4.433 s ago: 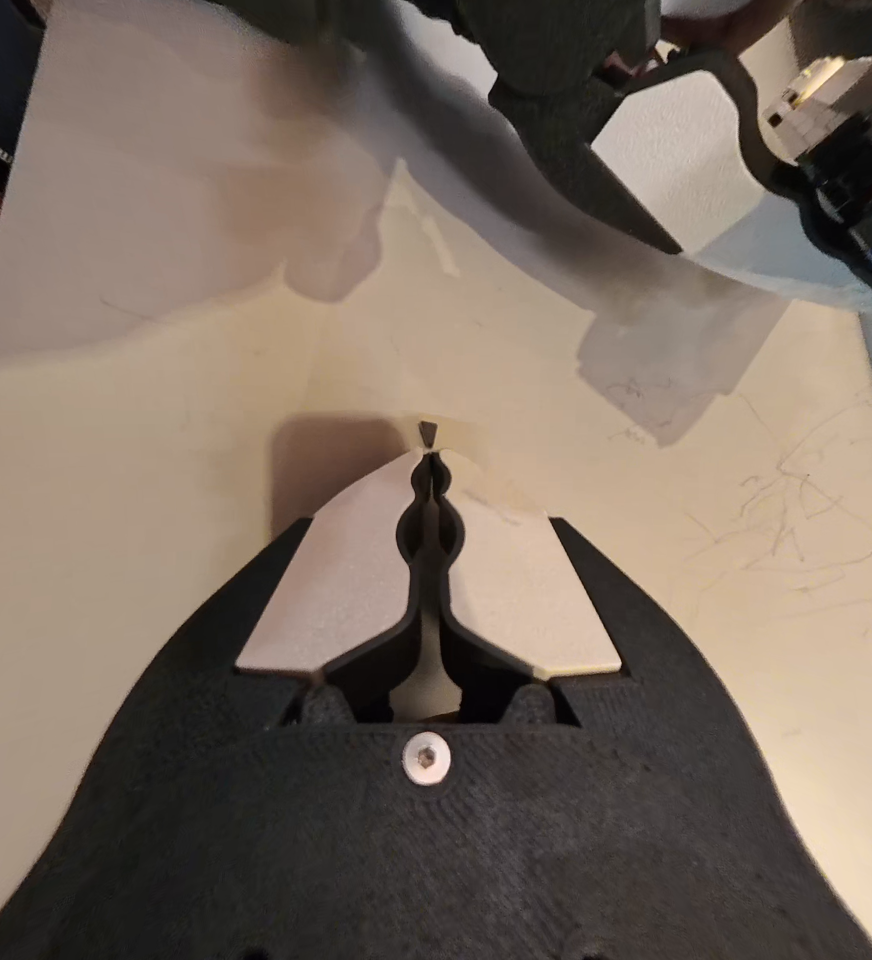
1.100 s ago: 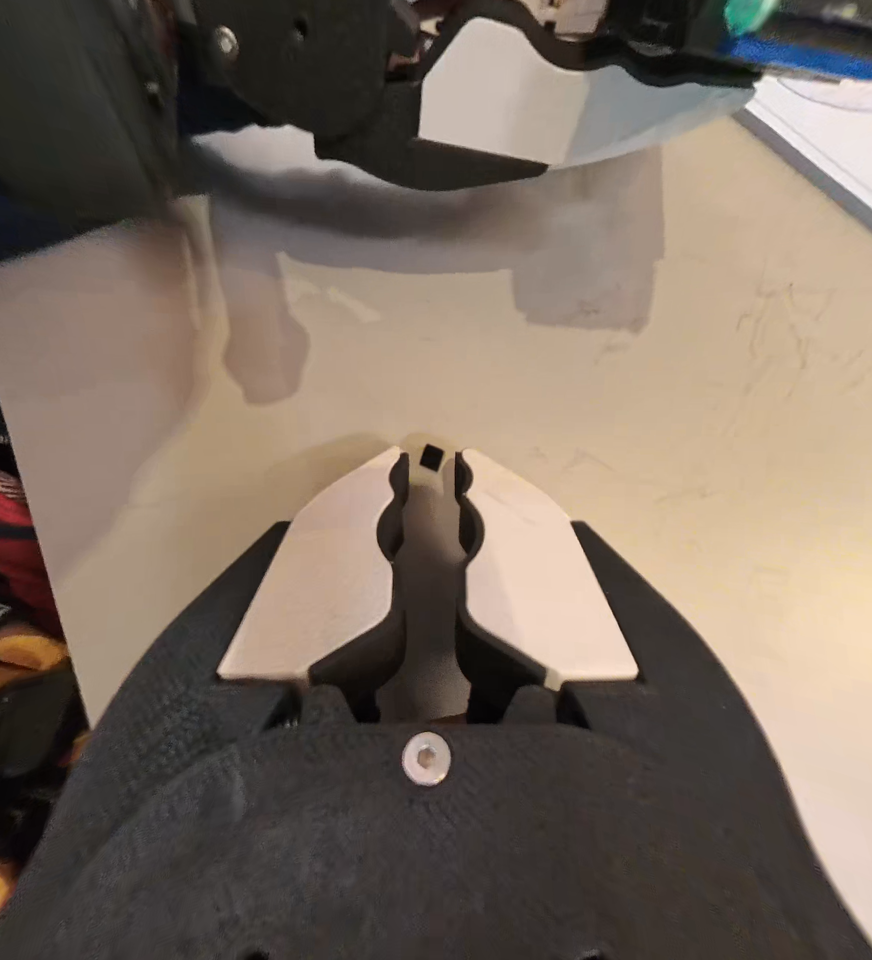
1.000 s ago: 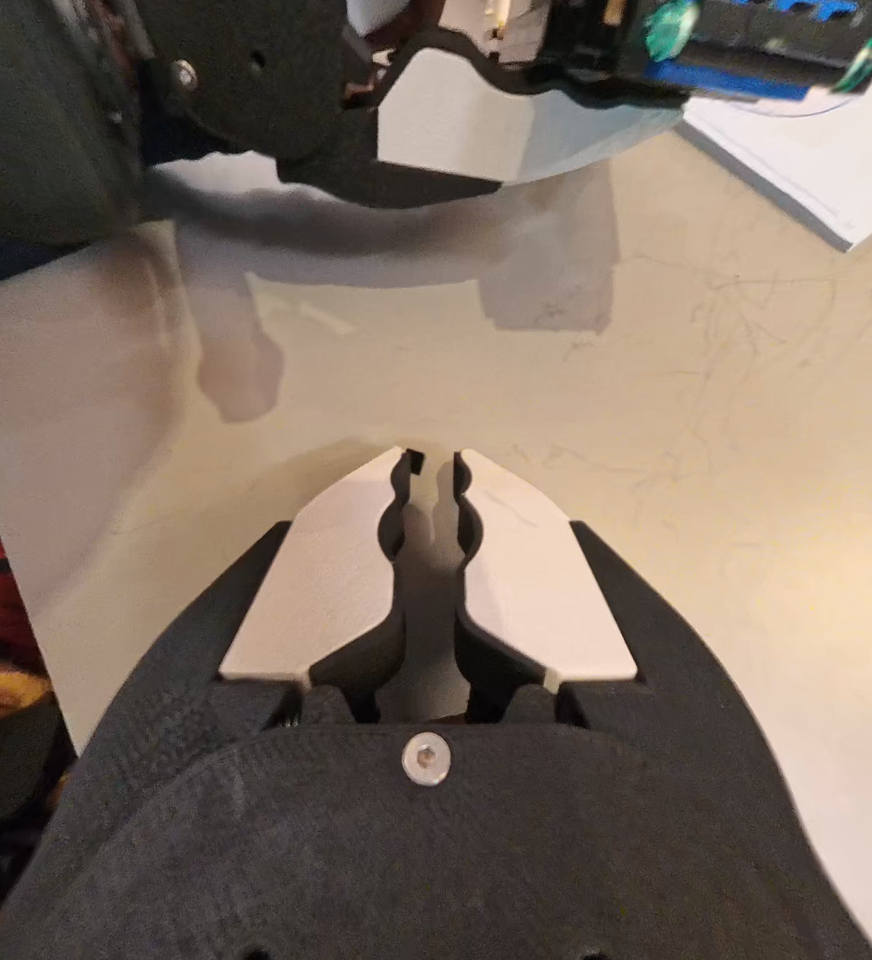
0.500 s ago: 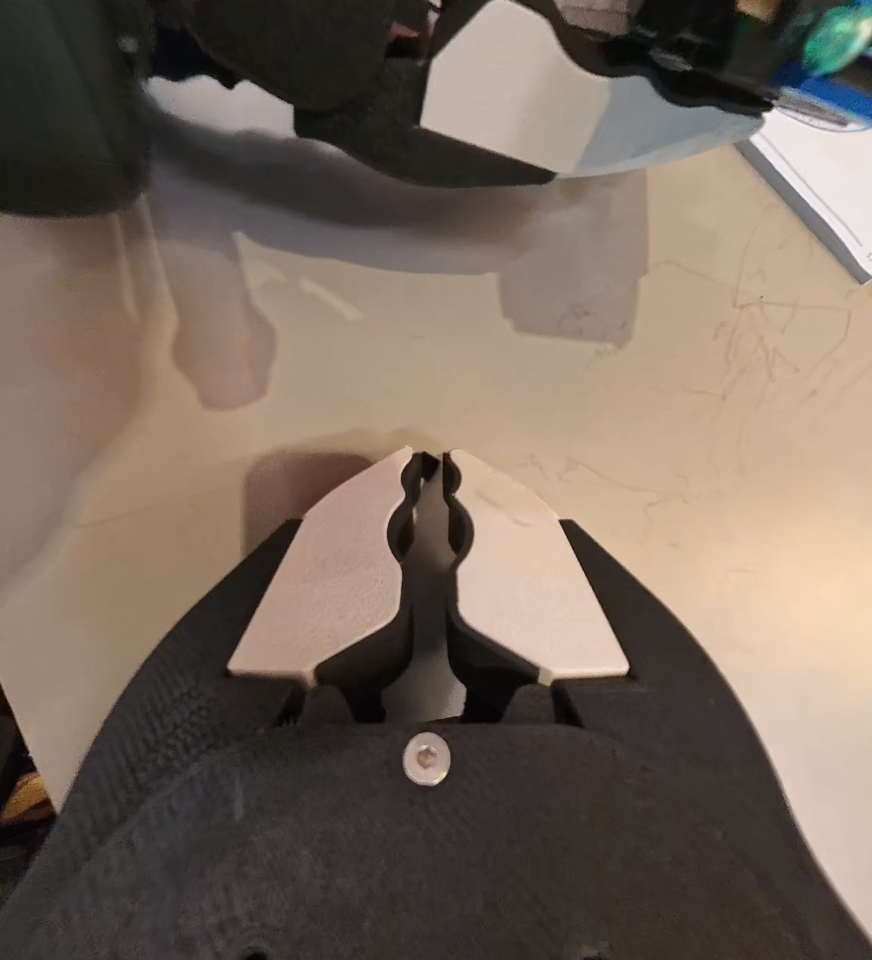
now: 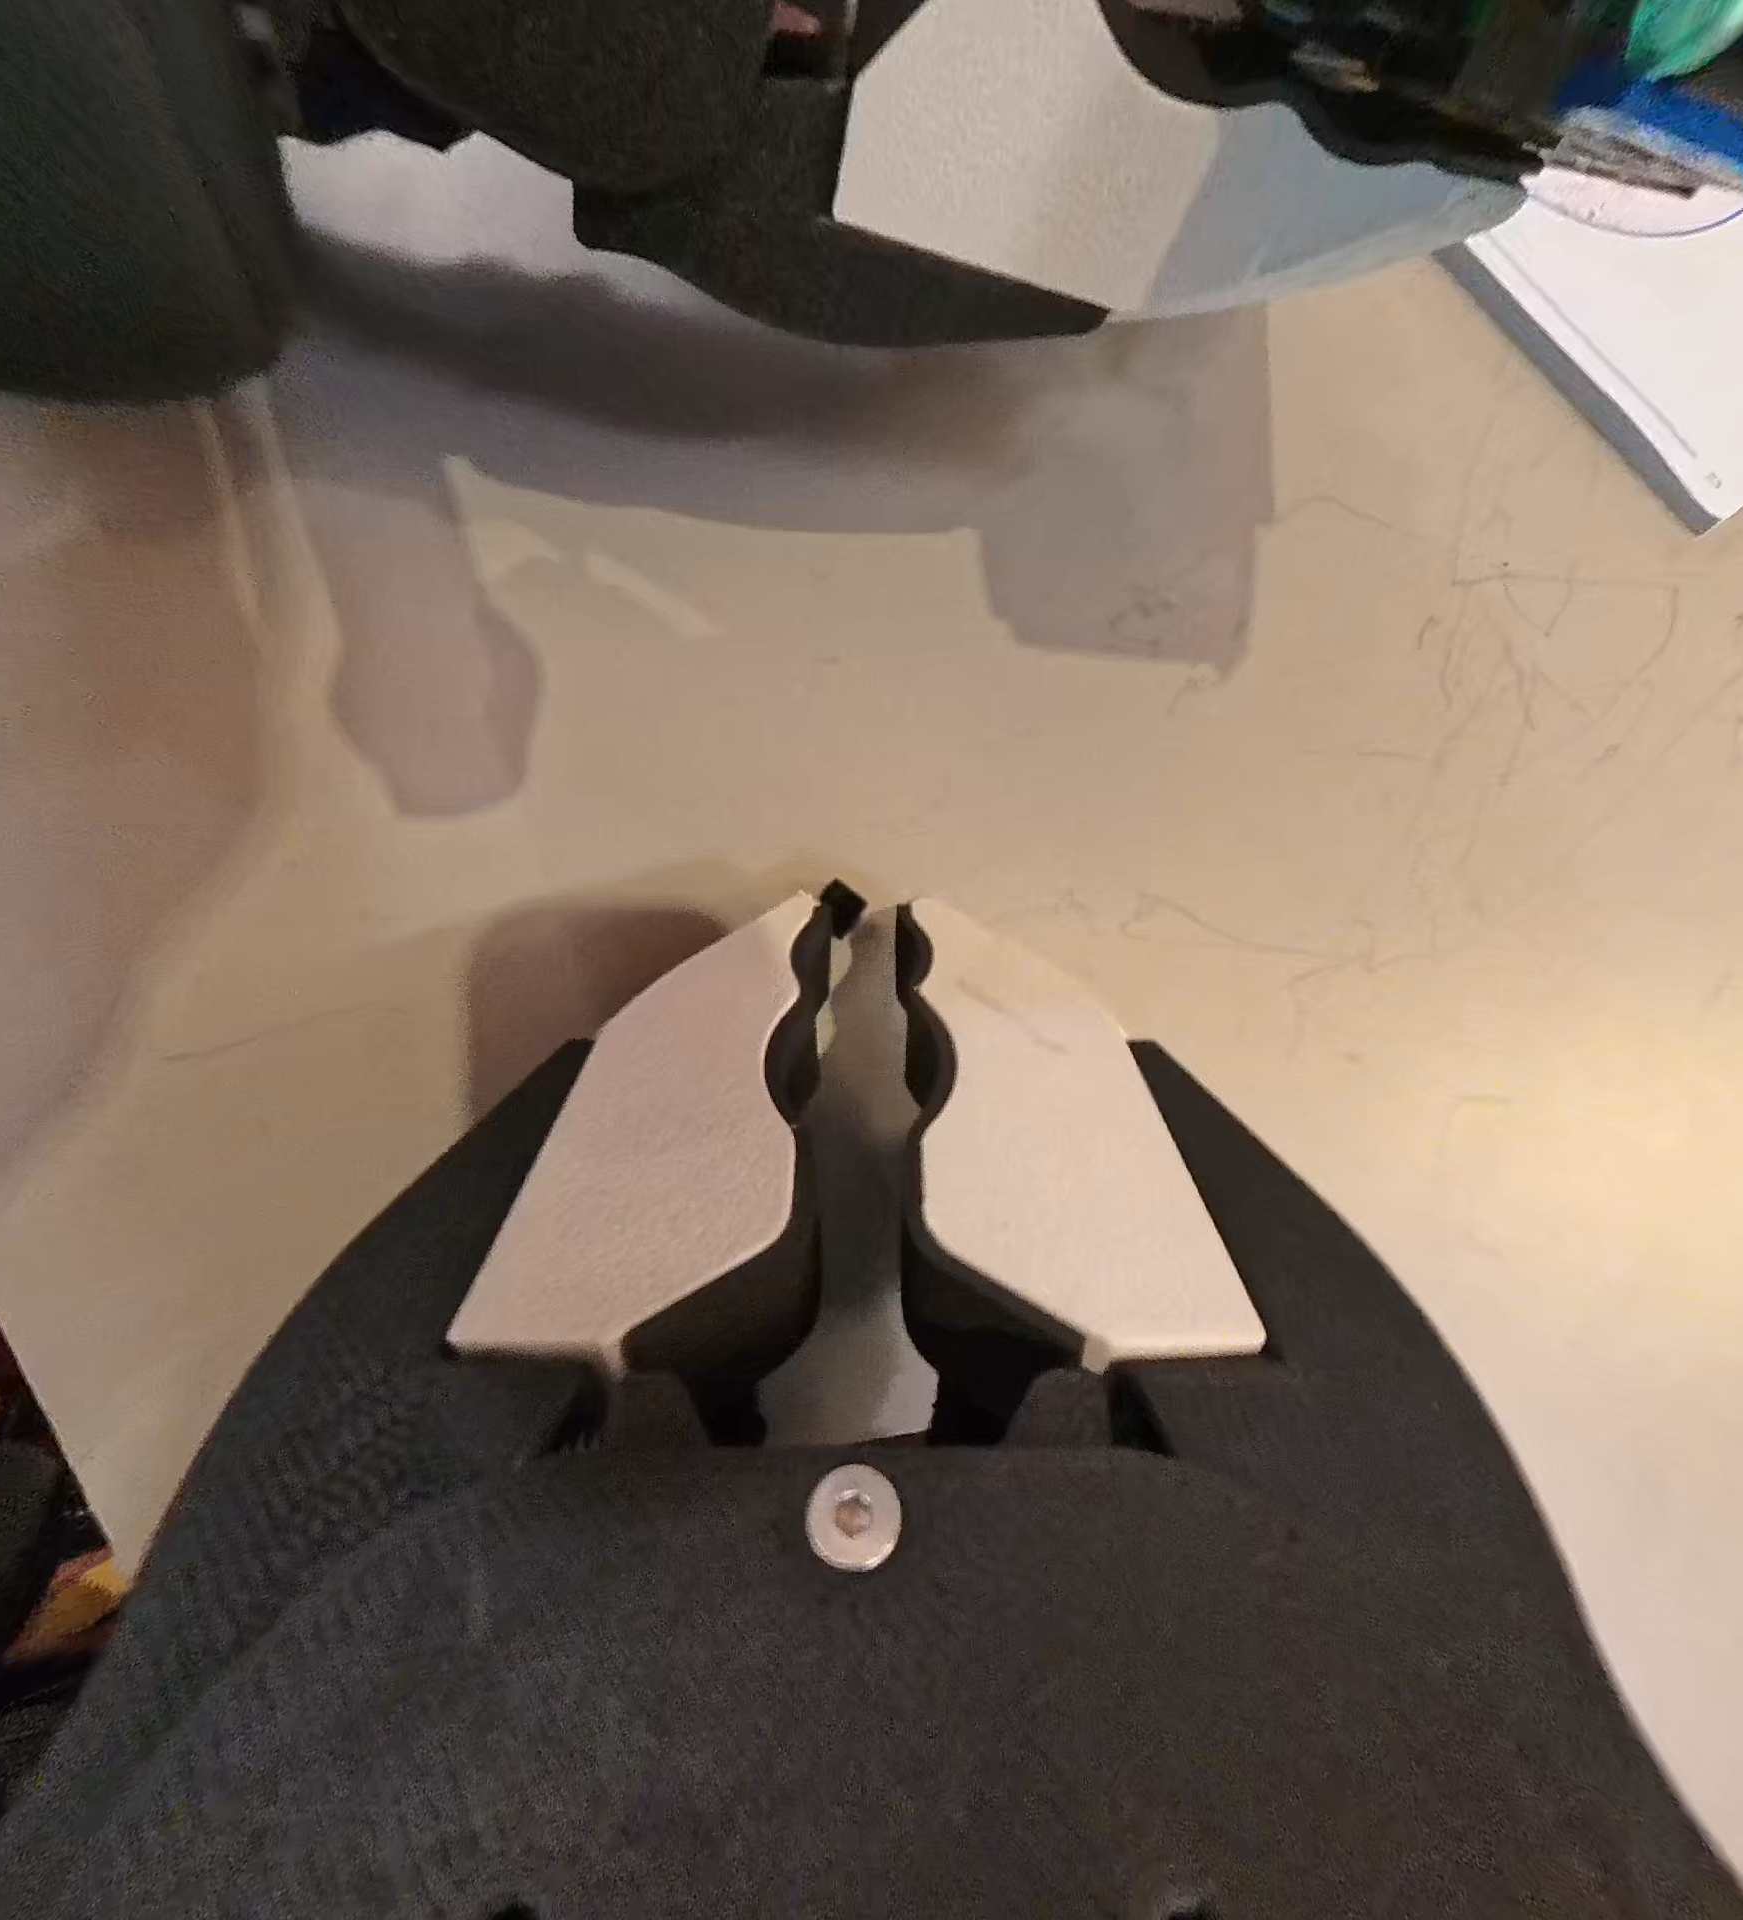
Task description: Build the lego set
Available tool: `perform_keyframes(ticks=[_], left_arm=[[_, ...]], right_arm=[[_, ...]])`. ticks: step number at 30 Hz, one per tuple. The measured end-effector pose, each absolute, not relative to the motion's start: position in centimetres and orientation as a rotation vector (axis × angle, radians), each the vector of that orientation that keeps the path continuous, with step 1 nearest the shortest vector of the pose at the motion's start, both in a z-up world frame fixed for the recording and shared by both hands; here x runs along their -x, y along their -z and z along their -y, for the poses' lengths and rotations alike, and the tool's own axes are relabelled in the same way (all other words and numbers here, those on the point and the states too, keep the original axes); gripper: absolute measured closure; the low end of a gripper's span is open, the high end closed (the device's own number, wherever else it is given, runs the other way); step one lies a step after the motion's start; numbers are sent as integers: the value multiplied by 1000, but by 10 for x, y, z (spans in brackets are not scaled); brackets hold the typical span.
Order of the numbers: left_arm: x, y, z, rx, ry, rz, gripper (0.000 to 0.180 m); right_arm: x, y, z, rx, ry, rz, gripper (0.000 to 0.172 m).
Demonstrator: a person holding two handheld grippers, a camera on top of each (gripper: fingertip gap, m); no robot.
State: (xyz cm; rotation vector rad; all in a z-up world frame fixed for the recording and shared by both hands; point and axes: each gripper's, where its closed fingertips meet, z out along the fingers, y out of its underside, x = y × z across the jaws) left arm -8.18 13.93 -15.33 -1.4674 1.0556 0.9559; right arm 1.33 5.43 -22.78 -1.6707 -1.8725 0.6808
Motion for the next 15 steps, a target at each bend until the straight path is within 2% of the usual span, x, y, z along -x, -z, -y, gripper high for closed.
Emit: perform_keyframes(ticks=[10, 15], left_arm=[[82, 151, -143, 1469, -959, -1047, 152], [82, 151, -144, 1468, -961, -1049, 152]], right_arm=[[-9, 229, -56, 1616, -646, 1904, 168], [-14, 225, -61, 1436, -513, 2000, 170]])
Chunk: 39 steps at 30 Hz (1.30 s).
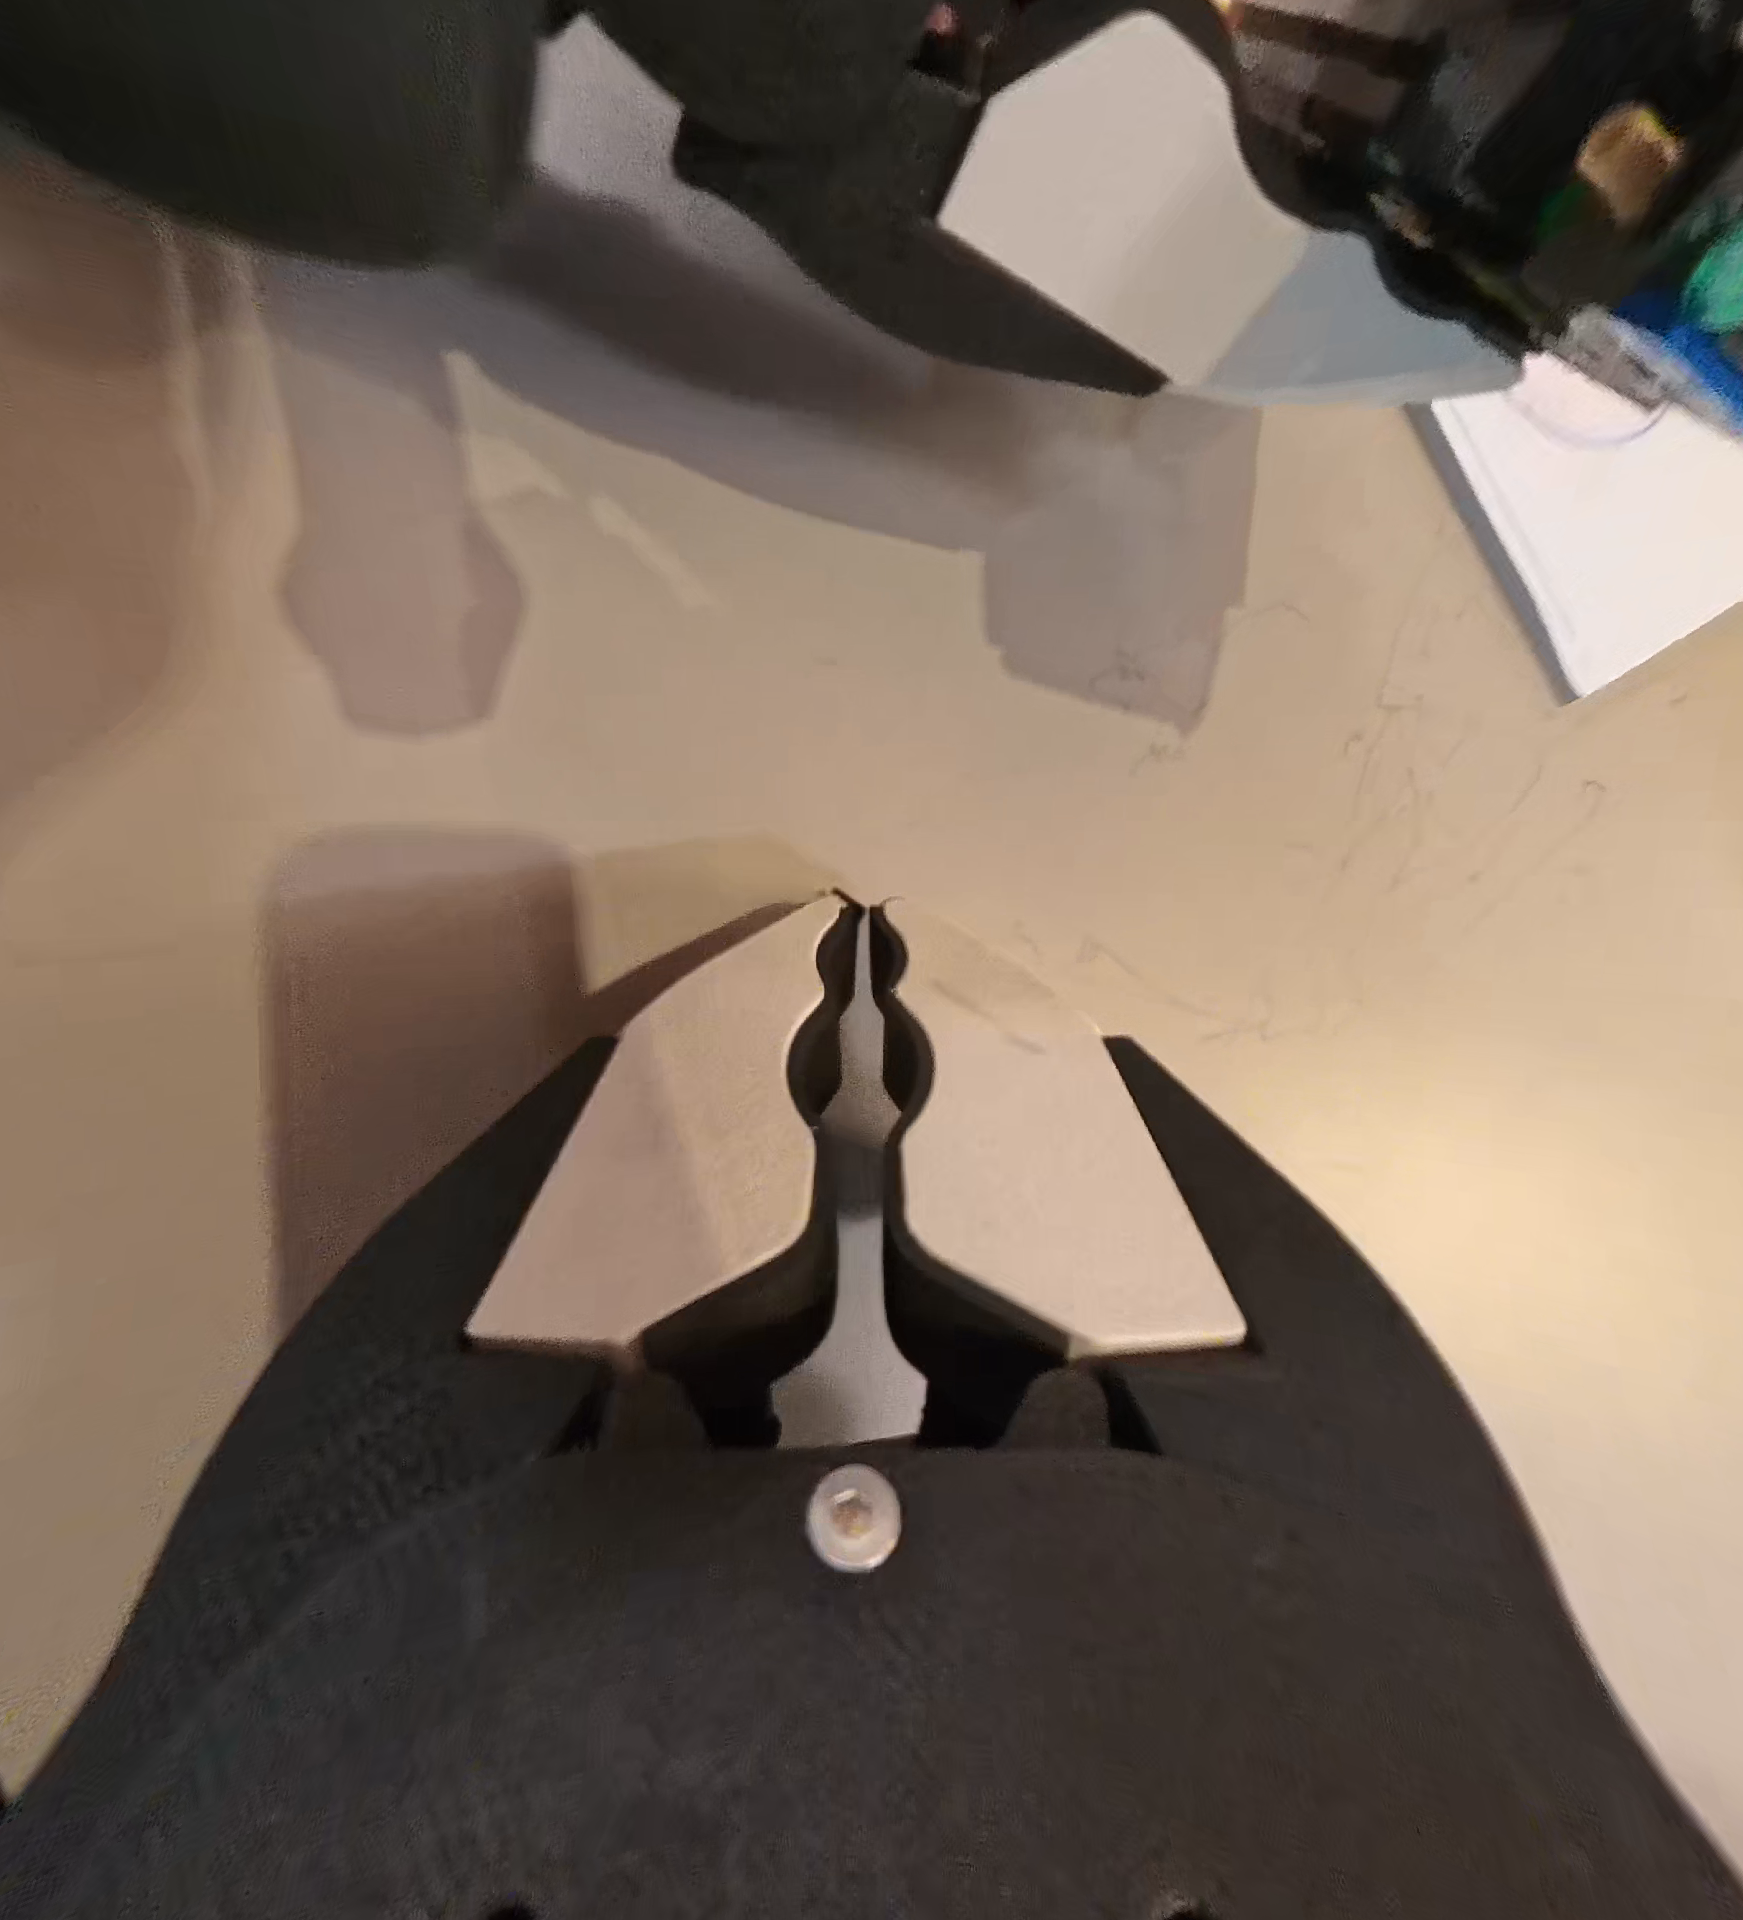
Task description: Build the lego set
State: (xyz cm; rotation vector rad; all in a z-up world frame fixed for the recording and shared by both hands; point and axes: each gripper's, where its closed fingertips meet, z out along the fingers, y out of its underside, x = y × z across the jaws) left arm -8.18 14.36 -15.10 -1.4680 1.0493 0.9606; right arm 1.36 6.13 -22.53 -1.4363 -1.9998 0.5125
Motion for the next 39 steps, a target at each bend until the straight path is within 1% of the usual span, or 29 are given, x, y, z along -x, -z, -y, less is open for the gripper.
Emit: perform_keyframes(ticks=[5, 7, 11, 14, 18, 27, 33, 36, 39], left_arm=[[81, 152, -143, 1468, -958, -1053, 152], [82, 152, -143, 1470, -959, -1053, 152], [84, 151, -143, 1473, -962, -1047, 152], [85, 152, -142, 1476, -962, -1045, 152], [84, 153, -142, 1478, -954, -1044, 152], [85, 152, -143, 1482, -954, -1041, 152], [85, 152, -141, 1480, -956, -1042, 152], [85, 152, -143, 1479, -956, -1041, 152], [84, 151, -142, 1477, -956, -1042, 152]], right_arm=[[-21, 219, -60, 1133, -271, 2157, 168], [-23, 222, -59, 1183, -310, 2166, 165], [-19, 227, -67, 1462, -488, 2035, 156], [-15, 228, -67, 1562, -589, 1940, 154], [-12, 223, -63, 1603, -686, 1873, 157], [-9, 230, -56, 1548, -611, 1962, 172], [-8, 226, -56, 1530, -625, 1967, 171], [-9, 226, -57, 1543, -627, 1940, 164], [-7, 229, -57, 1576, -640, 1918, 161]])
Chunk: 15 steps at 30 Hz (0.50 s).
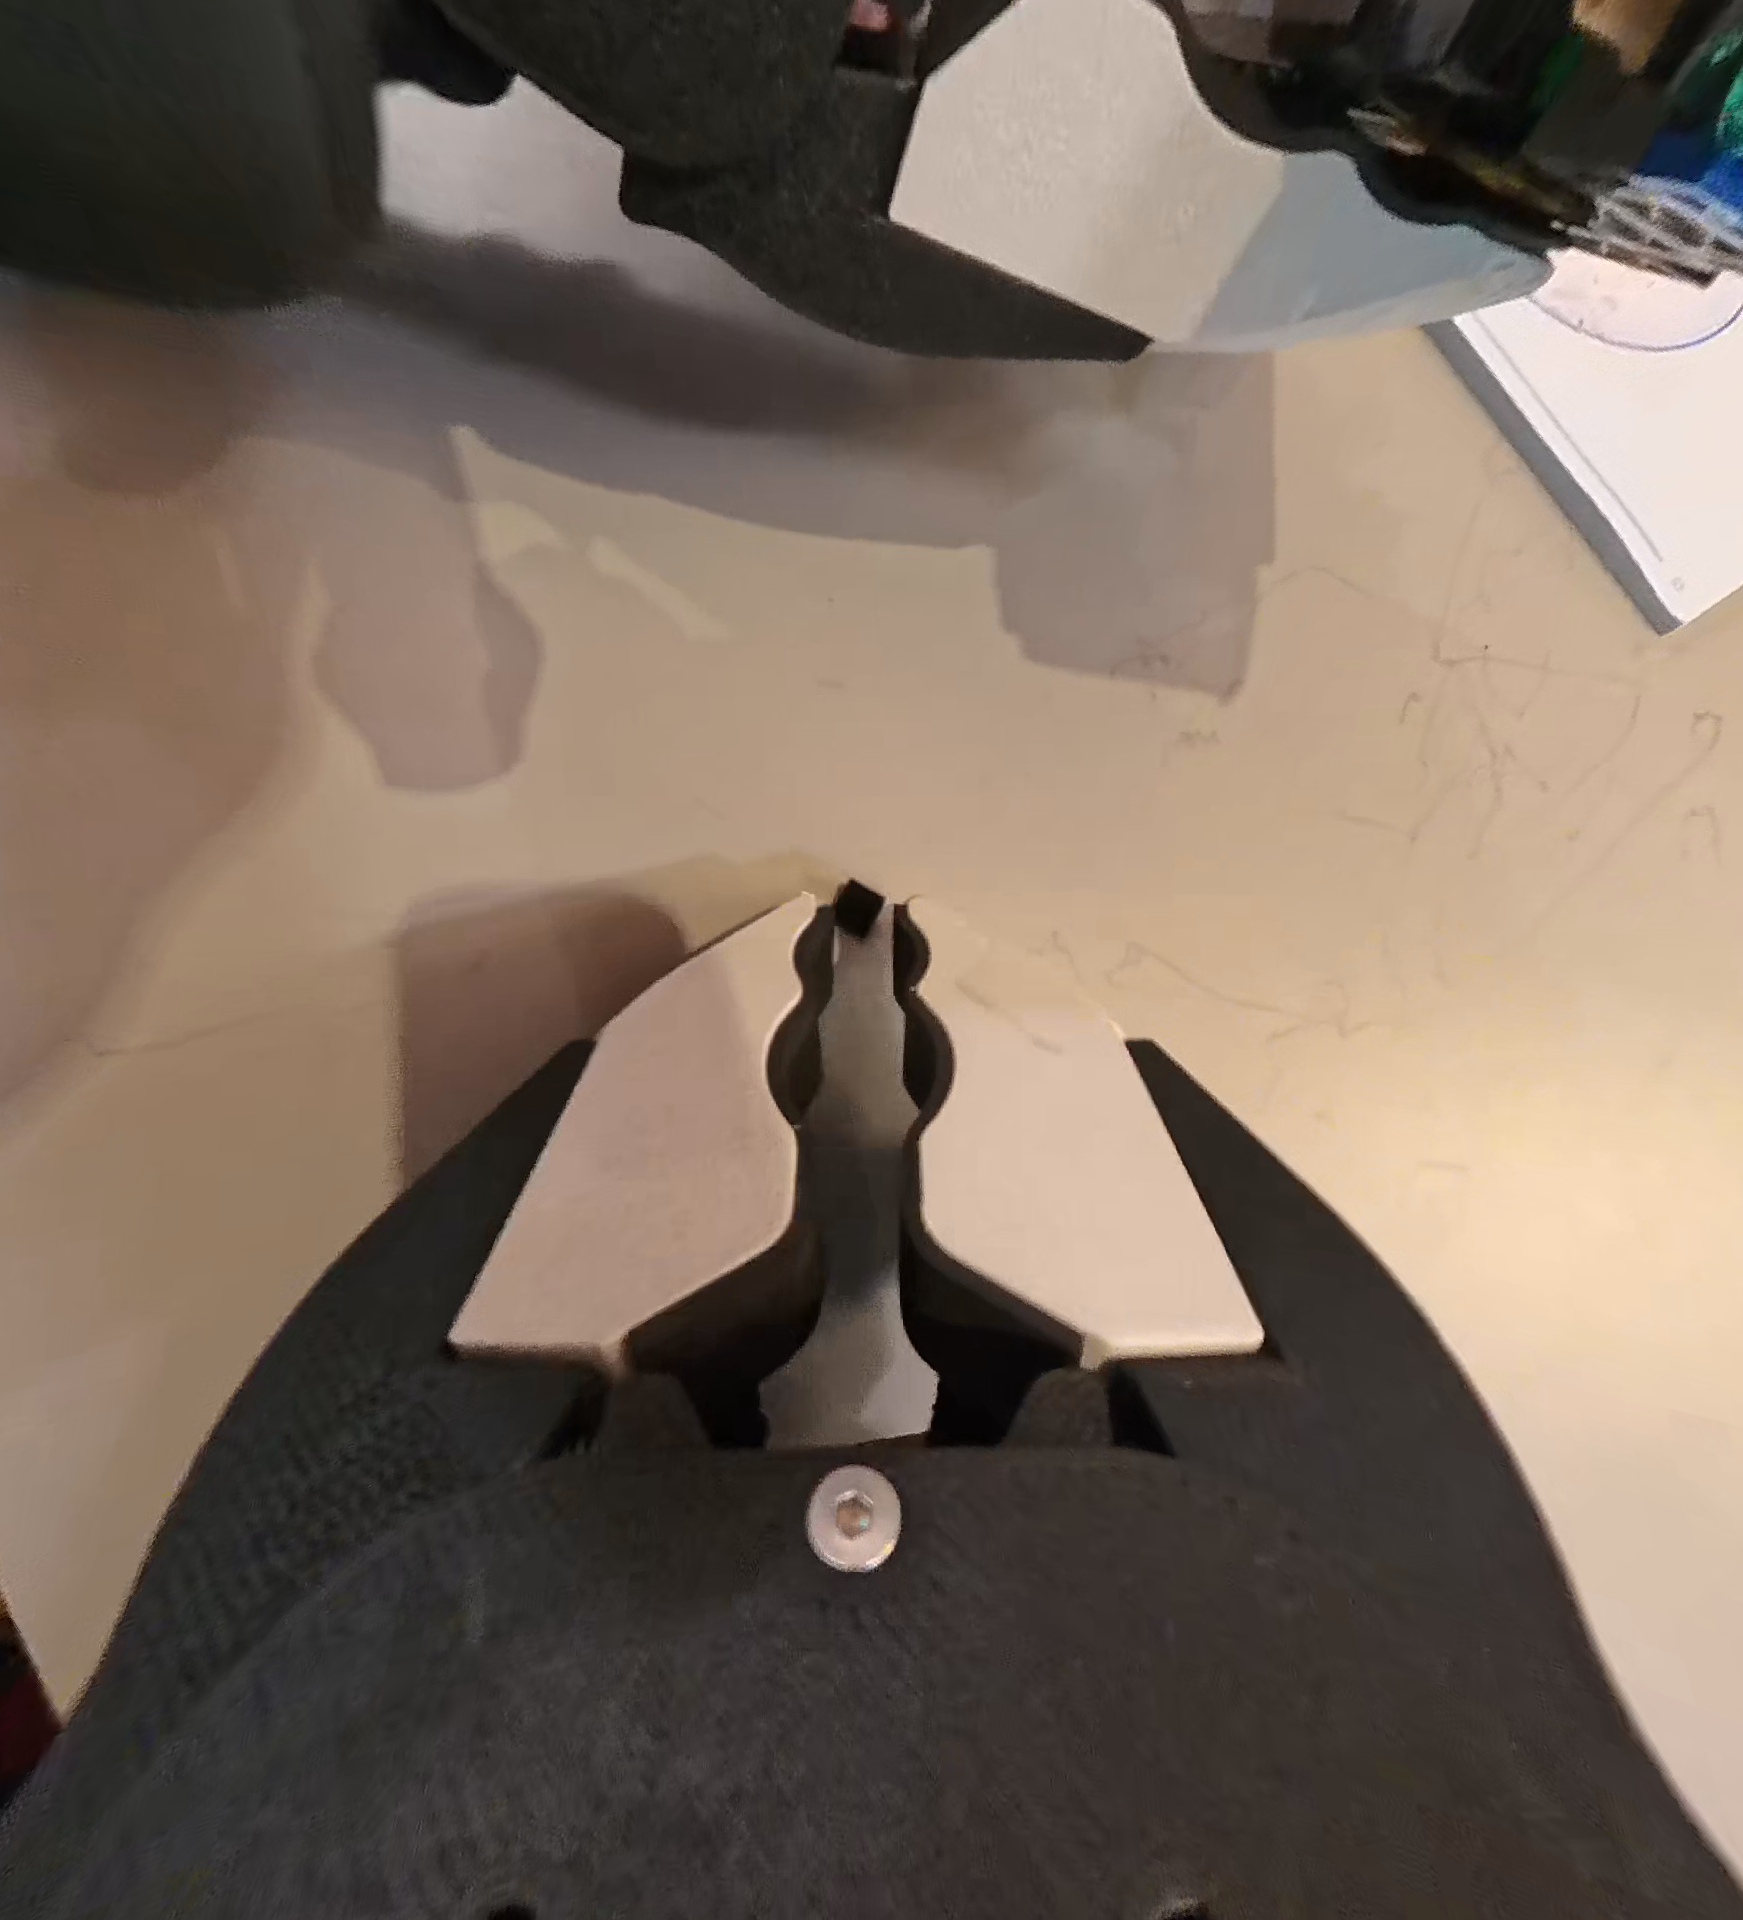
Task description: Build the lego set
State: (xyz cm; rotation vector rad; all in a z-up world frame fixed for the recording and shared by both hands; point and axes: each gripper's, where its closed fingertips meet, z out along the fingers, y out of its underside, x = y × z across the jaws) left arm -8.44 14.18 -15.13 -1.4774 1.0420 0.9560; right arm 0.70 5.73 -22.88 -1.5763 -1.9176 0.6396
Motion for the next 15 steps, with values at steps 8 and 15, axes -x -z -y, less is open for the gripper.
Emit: perform_keyframes(ticks=[8, 15], left_arm=[[84, 151, -142, 1473, -956, -1042, 152], [86, 152, -143, 1480, -960, -1039, 152]], right_arm=[[-2, 230, -56, 1483, -619, 1984, 172], [-2, 224, -61, 1400, -631, 2007, 167]])
